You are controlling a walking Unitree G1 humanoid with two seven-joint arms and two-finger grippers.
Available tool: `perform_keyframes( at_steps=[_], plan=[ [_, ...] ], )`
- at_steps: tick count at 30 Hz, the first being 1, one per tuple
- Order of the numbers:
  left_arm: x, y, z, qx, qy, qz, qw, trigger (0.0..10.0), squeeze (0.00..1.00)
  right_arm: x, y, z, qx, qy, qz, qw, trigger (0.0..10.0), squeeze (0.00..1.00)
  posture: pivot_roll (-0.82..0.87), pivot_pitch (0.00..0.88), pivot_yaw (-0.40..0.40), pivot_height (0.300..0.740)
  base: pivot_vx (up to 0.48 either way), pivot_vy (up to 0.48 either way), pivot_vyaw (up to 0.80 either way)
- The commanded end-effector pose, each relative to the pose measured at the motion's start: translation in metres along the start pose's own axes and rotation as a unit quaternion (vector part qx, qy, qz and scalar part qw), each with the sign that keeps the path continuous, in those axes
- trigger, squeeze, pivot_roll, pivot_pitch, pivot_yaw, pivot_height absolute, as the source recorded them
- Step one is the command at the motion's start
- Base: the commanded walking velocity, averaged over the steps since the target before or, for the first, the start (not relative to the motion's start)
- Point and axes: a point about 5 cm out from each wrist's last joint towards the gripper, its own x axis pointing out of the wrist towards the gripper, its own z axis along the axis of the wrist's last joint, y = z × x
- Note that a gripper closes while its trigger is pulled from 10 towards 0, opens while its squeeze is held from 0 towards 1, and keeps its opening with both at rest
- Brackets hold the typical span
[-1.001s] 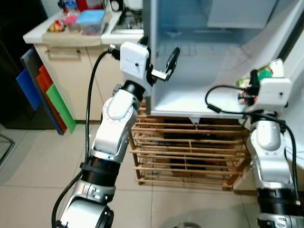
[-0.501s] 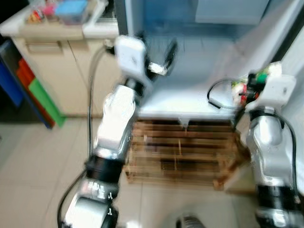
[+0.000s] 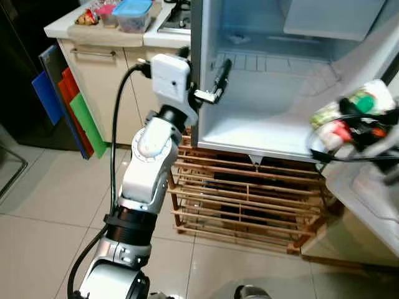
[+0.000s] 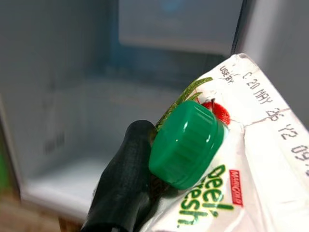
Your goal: Restocking fridge
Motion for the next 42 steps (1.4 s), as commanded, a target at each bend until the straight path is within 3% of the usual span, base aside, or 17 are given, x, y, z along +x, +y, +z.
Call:
perform_keyframes(
  at_steps=[1, 4, 8, 9, 11, 14, 19, 25, 28, 33, 36, 42],
  plan=[
    [0.002, -0.002, 0.001, -0.002, 0.000, -0.010, 1.000, 10.0, 0.00, -0.006, -0.011, 0.003, -0.029, 0.029, -0.012, 0.999, 10.0, 0.00, -0.30, 0.054, 0.053, 0.740, 0.000, 0.000, 0.00],
    [0.003, -0.004, 0.001, -0.003, 0.001, -0.016, 1.000, 10.0, 0.00, -0.009, -0.013, 0.001, -0.036, 0.058, 0.000, 0.998, 10.0, 0.00, -0.30, 0.054, 0.053, 0.740, 0.000, 0.000, 0.00],
    [0.003, -0.006, 0.001, -0.004, 0.000, -0.021, 1.000, 10.0, 0.00, -0.010, -0.022, -0.007, -0.062, 0.083, -0.031, 0.994, 10.0, 0.00, -0.31, 0.056, 0.057, 0.740, 0.000, 0.000, 0.00],
    [0.004, -0.007, 0.001, -0.006, 0.000, -0.022, 1.000, 10.0, 0.00, -0.006, -0.030, -0.016, -0.073, 0.086, -0.083, 0.990, 10.0, 0.00, -0.31, 0.064, 0.056, 0.740, 0.000, 0.000, 0.00],
    [0.004, -0.007, 0.001, -0.007, 0.001, -0.022, 1.000, 10.0, 0.00, -0.004, -0.032, -0.021, -0.083, 0.090, -0.102, 0.987, 10.0, 0.00, -0.31, 0.064, 0.056, 0.740, 0.000, 0.000, 0.00],
    [0.003, -0.008, 0.002, -0.007, 0.000, -0.022, 1.000, 10.0, 0.00, -0.002, -0.026, -0.039, -0.141, 0.109, -0.119, 0.977, 10.0, 0.00, -0.29, 0.073, 0.047, 0.740, 0.000, 0.000, 0.00],
    [0.002, -0.007, 0.002, -0.007, 0.000, -0.019, 1.000, 10.0, 0.00, -0.004, -0.021, -0.045, -0.128, 0.101, -0.135, 0.977, 10.0, 0.00, -0.29, 0.078, 0.044, 0.740, 0.000, 0.000, 0.00],
    [-0.001, -0.005, 0.003, -0.004, 0.003, -0.016, 1.000, 10.0, 0.00, -0.003, -0.010, -0.011, -0.062, 0.010, -0.091, 0.994, 10.0, 0.00, -0.28, 0.091, 0.044, 0.740, 0.000, 0.000, 0.00],
    [-0.001, -0.005, 0.003, -0.003, 0.004, -0.020, 1.000, 10.0, 0.00, -0.003, -0.022, 0.029, -0.025, -0.054, -0.088, 0.994, 10.0, 0.00, -0.29, 0.093, 0.051, 0.740, 0.000, 0.000, 0.00],
    [0.000, -0.005, 0.003, -0.003, 0.004, -0.021, 1.000, 10.0, 0.00, -0.008, -0.025, 0.039, -0.040, -0.040, -0.066, 0.996, 10.0, 0.00, -0.30, 0.092, 0.065, 0.740, 0.000, 0.000, 0.00],
    [-0.001, -0.004, 0.003, 0.000, 0.008, -0.027, 1.000, 10.0, 0.00, -0.023, -0.021, 0.044, -0.064, 0.008, -0.021, 0.998, 10.0, 0.00, -0.32, 0.101, 0.090, 0.740, 0.000, 0.000, 0.00],
    [0.000, -0.005, 0.002, 0.001, 0.013, -0.043, 0.999, 10.0, 0.00, -0.041, -0.024, 0.029, -0.072, 0.084, 0.018, 0.994, 10.0, 0.00, -0.33, 0.102, 0.099, 0.740, 0.000, 0.000, 0.00]
  ],
)
